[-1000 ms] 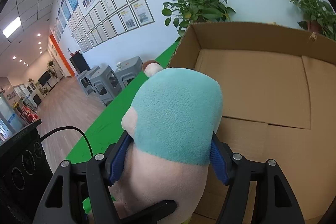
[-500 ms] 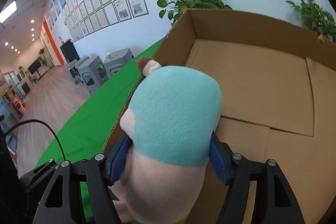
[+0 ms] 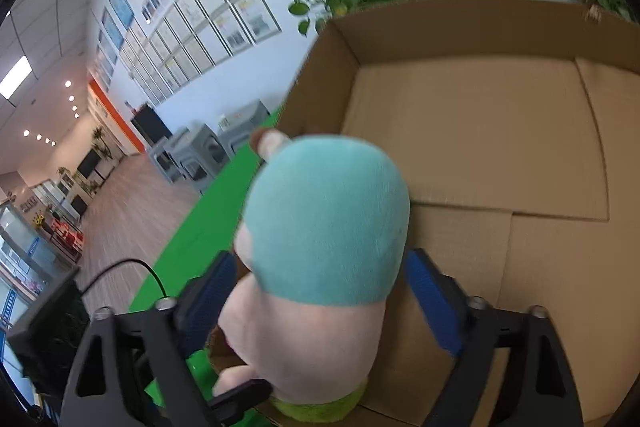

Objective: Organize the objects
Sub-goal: 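Lower the plush pig into the cardboard tray and open both grippers, then move the left gripper toward the long brown cardboard box, then grasp the long brown box with the left gripper and tip it open, then grip the open brown box wall with both grippers and lift it, then carry the brown box insert into the cardboard tray beside the plush pig with both grippers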

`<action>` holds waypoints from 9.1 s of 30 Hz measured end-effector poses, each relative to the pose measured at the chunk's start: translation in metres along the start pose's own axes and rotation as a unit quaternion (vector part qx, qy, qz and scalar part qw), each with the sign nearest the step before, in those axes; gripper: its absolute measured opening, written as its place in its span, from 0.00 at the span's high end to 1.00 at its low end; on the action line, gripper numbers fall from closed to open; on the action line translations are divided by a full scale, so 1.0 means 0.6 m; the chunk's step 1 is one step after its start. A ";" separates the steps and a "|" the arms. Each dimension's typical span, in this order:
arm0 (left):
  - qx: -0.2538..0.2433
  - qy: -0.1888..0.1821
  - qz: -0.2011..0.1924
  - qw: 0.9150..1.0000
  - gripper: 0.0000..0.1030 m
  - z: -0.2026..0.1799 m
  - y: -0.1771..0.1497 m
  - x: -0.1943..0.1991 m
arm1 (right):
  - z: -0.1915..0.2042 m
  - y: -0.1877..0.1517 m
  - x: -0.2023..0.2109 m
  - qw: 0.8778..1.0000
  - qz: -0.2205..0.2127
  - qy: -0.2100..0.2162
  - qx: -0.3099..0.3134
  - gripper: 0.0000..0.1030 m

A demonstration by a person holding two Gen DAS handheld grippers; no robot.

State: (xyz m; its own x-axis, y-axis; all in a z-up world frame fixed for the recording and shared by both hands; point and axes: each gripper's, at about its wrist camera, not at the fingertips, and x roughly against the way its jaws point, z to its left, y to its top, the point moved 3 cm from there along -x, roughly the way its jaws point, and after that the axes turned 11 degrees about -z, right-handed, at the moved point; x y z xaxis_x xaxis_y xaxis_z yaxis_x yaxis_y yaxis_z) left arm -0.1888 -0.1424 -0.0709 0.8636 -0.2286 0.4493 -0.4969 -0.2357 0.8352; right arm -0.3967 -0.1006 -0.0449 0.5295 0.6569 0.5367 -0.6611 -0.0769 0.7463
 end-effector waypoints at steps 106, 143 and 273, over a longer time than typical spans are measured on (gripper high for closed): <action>0.016 -0.208 0.122 0.970 0.33 -0.291 -0.151 0.127 | -0.024 -0.413 0.431 0.991 0.083 0.042 -0.100 0.03; 0.055 -0.145 0.120 0.981 0.92 -0.230 -0.149 0.115 | 0.002 -0.404 0.447 0.995 0.069 0.037 -0.060 0.12; -0.125 0.085 0.004 0.989 0.86 -0.199 0.129 -0.161 | -0.143 0.030 0.201 0.990 -0.094 -0.098 0.039 0.91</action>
State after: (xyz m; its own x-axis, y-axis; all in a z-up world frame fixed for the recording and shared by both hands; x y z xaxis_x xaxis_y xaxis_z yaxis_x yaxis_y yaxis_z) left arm -0.3008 -0.0256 -0.0117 0.8720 -0.0630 0.4854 -0.4858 0.0114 0.8740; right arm -0.3904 0.0415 -0.0001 0.7378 0.5074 0.4452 -0.5019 -0.0288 0.8645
